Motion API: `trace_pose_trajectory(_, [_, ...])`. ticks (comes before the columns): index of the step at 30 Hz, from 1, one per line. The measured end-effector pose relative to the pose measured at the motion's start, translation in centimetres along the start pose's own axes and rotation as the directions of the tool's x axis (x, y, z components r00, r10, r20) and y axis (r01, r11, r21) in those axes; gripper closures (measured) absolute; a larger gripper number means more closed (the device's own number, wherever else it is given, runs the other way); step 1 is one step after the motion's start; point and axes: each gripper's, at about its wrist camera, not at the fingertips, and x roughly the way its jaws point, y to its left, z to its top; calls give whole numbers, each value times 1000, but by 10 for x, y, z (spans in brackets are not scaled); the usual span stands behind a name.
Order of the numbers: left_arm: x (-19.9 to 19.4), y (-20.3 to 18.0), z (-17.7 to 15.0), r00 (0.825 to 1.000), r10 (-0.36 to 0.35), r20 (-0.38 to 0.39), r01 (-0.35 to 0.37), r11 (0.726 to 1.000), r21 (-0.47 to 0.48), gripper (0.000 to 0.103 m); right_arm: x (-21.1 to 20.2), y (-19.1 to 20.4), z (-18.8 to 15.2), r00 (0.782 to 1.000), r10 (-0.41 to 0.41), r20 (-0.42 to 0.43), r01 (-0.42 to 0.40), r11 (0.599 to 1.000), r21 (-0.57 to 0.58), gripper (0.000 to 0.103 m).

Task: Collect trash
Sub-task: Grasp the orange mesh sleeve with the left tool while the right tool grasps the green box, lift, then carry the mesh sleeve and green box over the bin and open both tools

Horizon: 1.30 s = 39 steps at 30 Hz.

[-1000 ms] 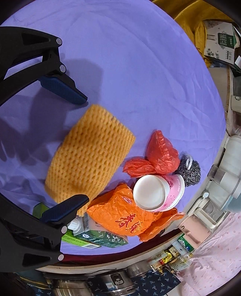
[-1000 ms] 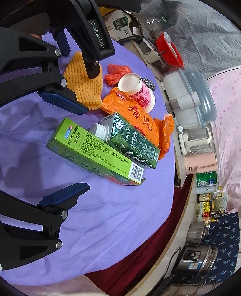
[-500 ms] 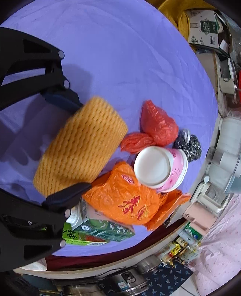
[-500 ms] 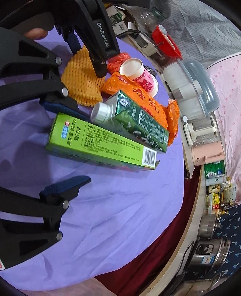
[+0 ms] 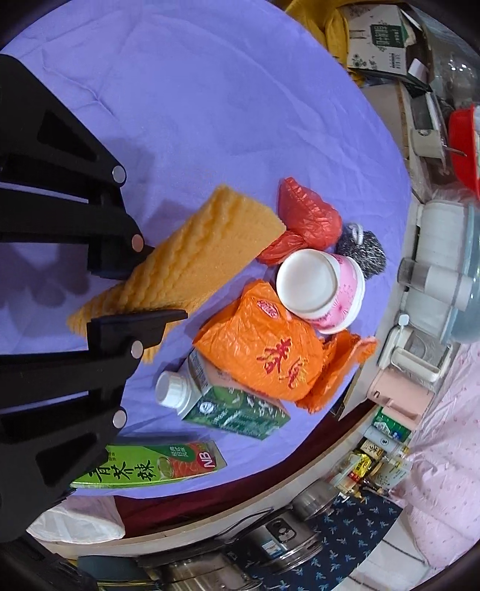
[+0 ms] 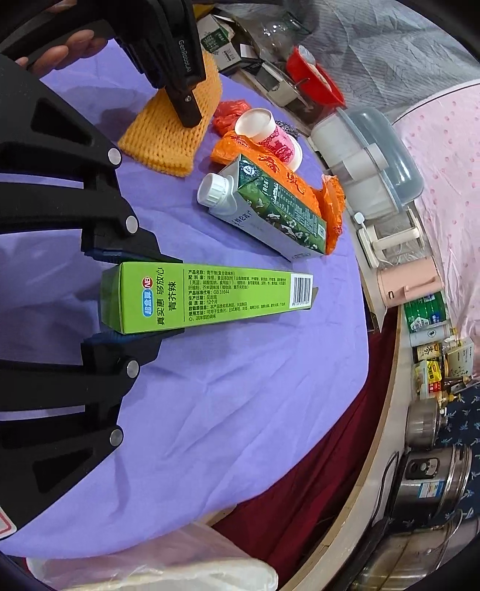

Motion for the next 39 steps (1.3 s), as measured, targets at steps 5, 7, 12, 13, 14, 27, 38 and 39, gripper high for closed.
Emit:
trace_pose_trajectory(5, [-31,-14,-7,999,-20,37,18,998,53,93,-30,-9,0,999,2,46,-2,1000,4,76])
trace_pose_trajectory(7, [-44,-22,-11,998,-30,47,26,997,78,93,-47,-14,0,997,3,71,-4,1000,11,76])
trace_pose_trajectory(12, [-74,-46,-25,996,-55,75,43,988,150,93,-85,-29,2,992,-1,126,-3,999,34,76])
trace_pose_trajectory(13, [-80,-51,-28,995,-60,79,47,986,163,93,-91,-33,1,991,-1,136,-4,999,37,76])
trace_pose_trajectory(14, [-87,-57,-31,994,-72,84,56,983,177,93,-99,-36,1,989,-4,147,-2,999,41,76])
trace_pose_trajectory(27, [-140,-148,-89,979,-185,88,140,918,371,93,-188,-116,-18,964,-99,247,65,988,142,76])
trace_pose_trajectory(38, [-153,-224,-137,965,-261,36,209,840,501,93,-214,-189,-47,955,-191,226,135,961,241,76])
trace_pose_trajectory(39, [-153,-229,-140,963,-267,30,216,835,506,93,-214,-195,-50,955,-197,221,141,958,248,76])
